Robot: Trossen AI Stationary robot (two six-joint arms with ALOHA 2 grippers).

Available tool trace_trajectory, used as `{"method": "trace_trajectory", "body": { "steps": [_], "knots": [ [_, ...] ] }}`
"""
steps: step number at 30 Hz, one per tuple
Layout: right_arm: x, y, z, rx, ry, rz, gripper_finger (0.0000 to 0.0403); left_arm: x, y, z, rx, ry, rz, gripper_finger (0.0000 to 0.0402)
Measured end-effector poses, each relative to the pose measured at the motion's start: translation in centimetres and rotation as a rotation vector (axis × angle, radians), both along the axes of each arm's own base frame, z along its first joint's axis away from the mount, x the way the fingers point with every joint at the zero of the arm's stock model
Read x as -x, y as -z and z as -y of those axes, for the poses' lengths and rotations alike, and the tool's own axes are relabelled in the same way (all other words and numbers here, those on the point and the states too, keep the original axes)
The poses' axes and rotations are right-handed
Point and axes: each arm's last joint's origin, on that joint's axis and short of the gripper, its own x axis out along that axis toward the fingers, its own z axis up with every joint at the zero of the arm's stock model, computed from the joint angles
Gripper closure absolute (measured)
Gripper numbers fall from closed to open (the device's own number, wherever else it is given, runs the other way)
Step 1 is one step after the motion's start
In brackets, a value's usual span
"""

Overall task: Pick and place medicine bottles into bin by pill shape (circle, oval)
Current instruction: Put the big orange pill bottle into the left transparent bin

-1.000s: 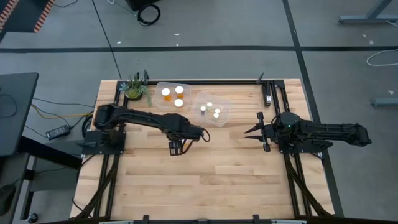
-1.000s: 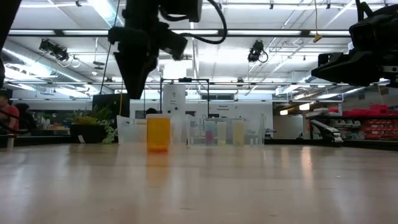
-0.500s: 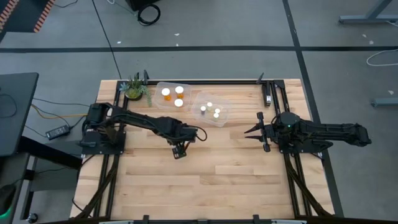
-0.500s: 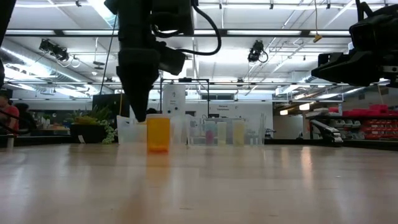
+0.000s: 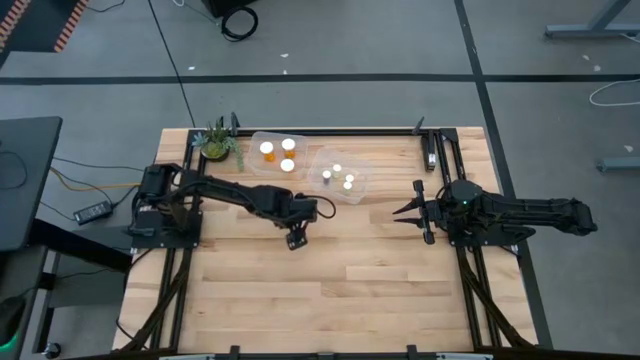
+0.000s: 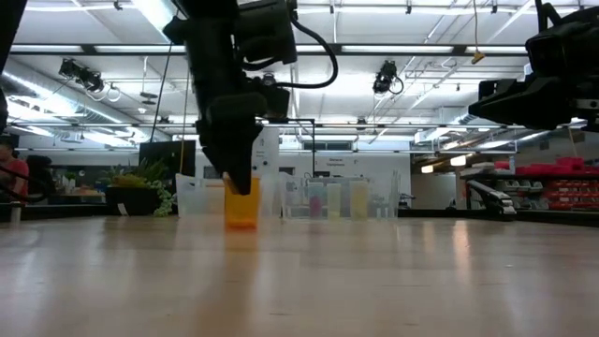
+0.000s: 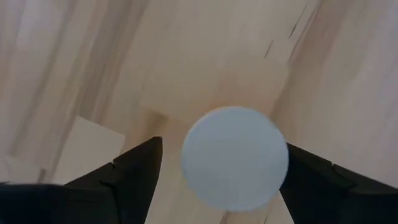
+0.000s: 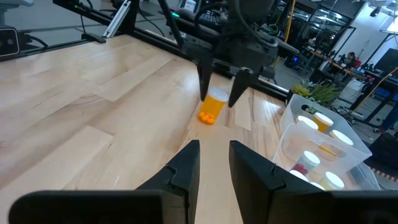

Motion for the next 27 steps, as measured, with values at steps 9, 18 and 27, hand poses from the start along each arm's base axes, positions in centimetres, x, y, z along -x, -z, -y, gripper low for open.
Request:
{"method": "trace_trajectory", "body": {
  "steps": [9, 18, 27],
  "knots": [
    [0.0, 0.0, 0.0, 0.0, 0.0, 0.0, 0.031, -0.3, -0.1, -0.4, -0.001, -0.008, 0.036, 0.0138],
    [0.0, 0.0, 0.0, 0.0, 0.0, 0.0, 0.031, -0.1, -0.2, -0.6, -0.013, 0.025, 0.005, 0.0187],
    [0.0, 0.0, 0.0, 0.0, 0.0, 0.0, 0.031, -0.3, -2.0, -2.7, -0.038, 0.059, -0.051, 0.0165]
  ]
}}
